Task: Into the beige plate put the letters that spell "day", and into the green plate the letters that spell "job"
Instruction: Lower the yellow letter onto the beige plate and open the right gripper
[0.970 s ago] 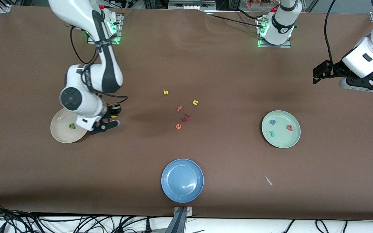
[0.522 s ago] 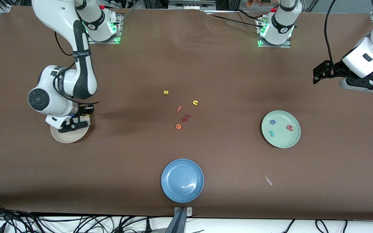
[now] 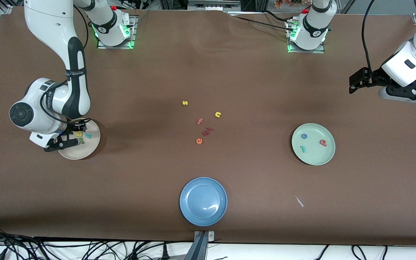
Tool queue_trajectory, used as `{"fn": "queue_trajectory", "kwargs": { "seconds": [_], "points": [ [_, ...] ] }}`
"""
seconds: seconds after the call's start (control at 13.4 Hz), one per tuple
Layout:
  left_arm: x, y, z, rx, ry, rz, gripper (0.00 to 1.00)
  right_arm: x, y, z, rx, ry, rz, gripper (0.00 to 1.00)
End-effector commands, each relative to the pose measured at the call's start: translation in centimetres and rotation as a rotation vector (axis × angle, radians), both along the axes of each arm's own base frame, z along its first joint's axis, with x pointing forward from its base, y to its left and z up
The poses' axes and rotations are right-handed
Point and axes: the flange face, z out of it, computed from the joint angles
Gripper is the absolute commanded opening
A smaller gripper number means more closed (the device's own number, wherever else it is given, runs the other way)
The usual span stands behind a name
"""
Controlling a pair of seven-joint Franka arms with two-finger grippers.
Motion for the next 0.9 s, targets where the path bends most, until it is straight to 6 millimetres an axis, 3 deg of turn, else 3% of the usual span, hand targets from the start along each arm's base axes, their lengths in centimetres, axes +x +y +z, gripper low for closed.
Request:
{"fn": "queue_trajectory", "kwargs": {
  "seconds": [0.0,0.22,0.67,0.82],
  "points": [
    [0.2,0.2,0.5,0.023,0.004,0.008,1.00,1.7,2.8,1.9,0.027,0.015,-0.020,1.00],
    [0.2,0.2,0.5,0.023,0.004,0.008,1.00,2.8,6.0,4.4,0.044,0.070,-0.069,1.00],
    [0.2,0.2,0.5,0.023,0.004,0.008,1.00,2.5,9.8,4.8,0.028,0.084,-0.071,1.00],
    [0.2,0.2,0.5,0.023,0.004,0.008,1.00,2.2,10.5,6.3,0.033,0.087,-0.080,1.00]
  ]
}}
